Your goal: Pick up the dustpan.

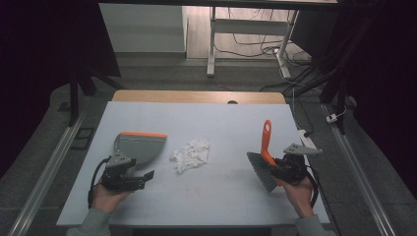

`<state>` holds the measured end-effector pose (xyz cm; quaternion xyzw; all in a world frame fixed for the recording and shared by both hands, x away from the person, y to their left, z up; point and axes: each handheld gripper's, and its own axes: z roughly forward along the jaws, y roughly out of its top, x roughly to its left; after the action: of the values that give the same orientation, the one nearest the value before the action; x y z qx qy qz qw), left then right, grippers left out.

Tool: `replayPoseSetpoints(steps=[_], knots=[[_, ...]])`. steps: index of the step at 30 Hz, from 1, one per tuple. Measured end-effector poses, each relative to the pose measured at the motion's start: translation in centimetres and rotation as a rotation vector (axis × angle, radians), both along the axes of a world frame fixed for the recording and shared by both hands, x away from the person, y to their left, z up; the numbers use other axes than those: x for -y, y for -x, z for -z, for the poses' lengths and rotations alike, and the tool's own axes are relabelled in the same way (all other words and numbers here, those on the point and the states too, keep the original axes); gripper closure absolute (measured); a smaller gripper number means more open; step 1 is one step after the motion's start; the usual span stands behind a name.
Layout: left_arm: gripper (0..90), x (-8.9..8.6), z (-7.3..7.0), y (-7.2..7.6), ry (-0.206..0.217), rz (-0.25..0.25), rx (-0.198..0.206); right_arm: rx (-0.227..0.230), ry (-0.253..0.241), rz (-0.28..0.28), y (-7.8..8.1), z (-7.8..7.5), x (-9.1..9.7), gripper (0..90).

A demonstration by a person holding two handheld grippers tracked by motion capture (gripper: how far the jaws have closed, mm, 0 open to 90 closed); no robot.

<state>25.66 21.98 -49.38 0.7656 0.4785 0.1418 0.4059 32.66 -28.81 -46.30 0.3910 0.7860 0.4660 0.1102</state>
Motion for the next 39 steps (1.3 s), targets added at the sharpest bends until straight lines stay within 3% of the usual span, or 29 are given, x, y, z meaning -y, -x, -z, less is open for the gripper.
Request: replayPoseSetpoints(steps=[15, 25, 33, 39], knots=[[15.9, 0.2, -0.5, 0.1, -0.006, -0.001, -0.010, -0.002, -0.004, -0.006, 0.1, -0.1, -0.3, 70.1], [15.8, 0.8, -2.3, 0.0, -0.007, -0.010, 0.013, 0.002, -0.022, 0.009, 0.1, -0.5, 0.2, 70.1], [14.7, 1.3, -3.9, -1.6, -0.020, -0.018, 0.007, 0.003, -0.024, 0.019, 0.2, -0.6, 0.6, 70.2], [14.6, 0.3, -4.1, -2.2, -0.026, -0.056, -0.020, 0.003, -0.019, 0.017, 0.1, -0.6, 0.5, 70.1]])
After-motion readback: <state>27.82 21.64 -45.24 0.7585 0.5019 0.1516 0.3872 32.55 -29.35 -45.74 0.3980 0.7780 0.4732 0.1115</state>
